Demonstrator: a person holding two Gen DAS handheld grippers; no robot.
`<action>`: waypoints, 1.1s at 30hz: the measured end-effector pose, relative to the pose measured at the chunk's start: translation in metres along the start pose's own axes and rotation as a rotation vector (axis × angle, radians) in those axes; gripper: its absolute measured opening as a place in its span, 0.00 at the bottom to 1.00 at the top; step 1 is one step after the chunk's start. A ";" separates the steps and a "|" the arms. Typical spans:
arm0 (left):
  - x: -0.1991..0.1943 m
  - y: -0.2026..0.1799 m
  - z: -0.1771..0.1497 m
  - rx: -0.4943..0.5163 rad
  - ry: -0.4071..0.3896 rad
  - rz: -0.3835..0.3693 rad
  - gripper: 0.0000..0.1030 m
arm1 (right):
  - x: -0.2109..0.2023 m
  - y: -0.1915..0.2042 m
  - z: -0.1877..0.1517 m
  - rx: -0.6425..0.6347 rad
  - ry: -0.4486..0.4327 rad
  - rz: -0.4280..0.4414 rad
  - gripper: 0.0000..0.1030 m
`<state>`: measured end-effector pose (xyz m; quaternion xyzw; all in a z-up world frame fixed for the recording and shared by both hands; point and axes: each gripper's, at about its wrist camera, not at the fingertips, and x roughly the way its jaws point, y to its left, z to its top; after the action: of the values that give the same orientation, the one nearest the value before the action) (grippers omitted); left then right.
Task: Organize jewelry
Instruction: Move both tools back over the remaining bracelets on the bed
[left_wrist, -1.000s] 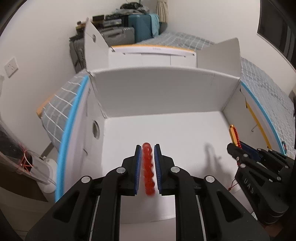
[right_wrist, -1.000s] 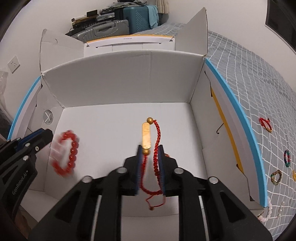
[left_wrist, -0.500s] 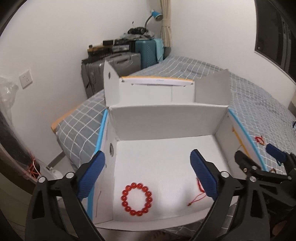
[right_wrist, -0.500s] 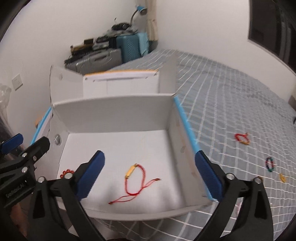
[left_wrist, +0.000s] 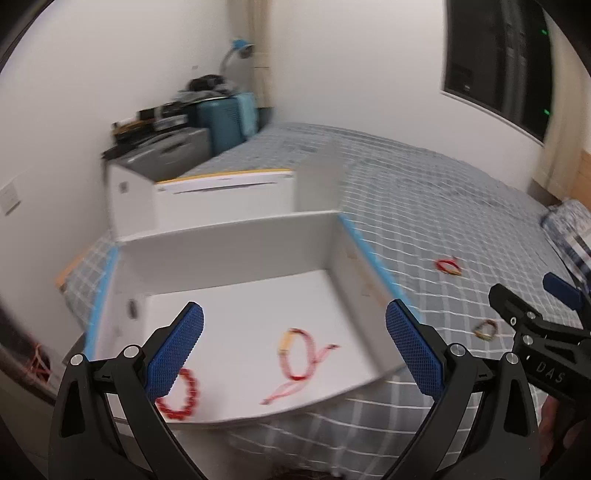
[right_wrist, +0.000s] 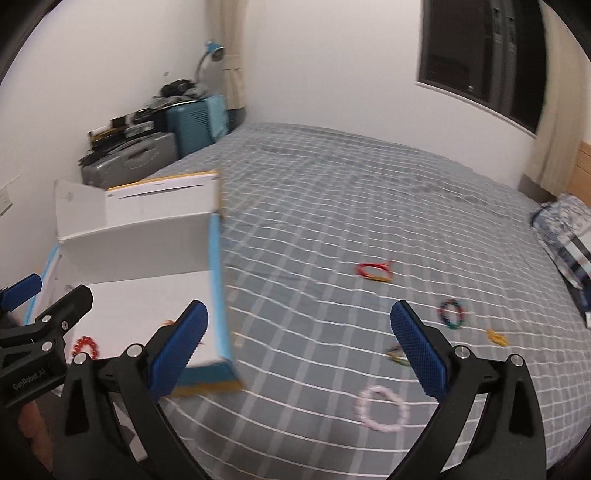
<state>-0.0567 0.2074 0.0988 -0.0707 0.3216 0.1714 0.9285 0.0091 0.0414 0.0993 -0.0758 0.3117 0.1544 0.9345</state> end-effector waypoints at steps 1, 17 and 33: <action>0.001 -0.013 0.000 0.014 0.000 -0.016 0.94 | -0.001 -0.010 -0.002 0.010 0.000 -0.013 0.93; 0.063 -0.184 -0.040 0.185 0.119 -0.249 0.94 | 0.009 -0.177 -0.066 0.165 0.111 -0.200 0.93; 0.150 -0.226 -0.102 0.255 0.284 -0.257 0.94 | 0.104 -0.217 -0.136 0.237 0.301 -0.188 0.93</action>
<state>0.0773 0.0132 -0.0694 -0.0166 0.4566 -0.0022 0.8895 0.0848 -0.1704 -0.0615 -0.0164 0.4551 0.0157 0.8902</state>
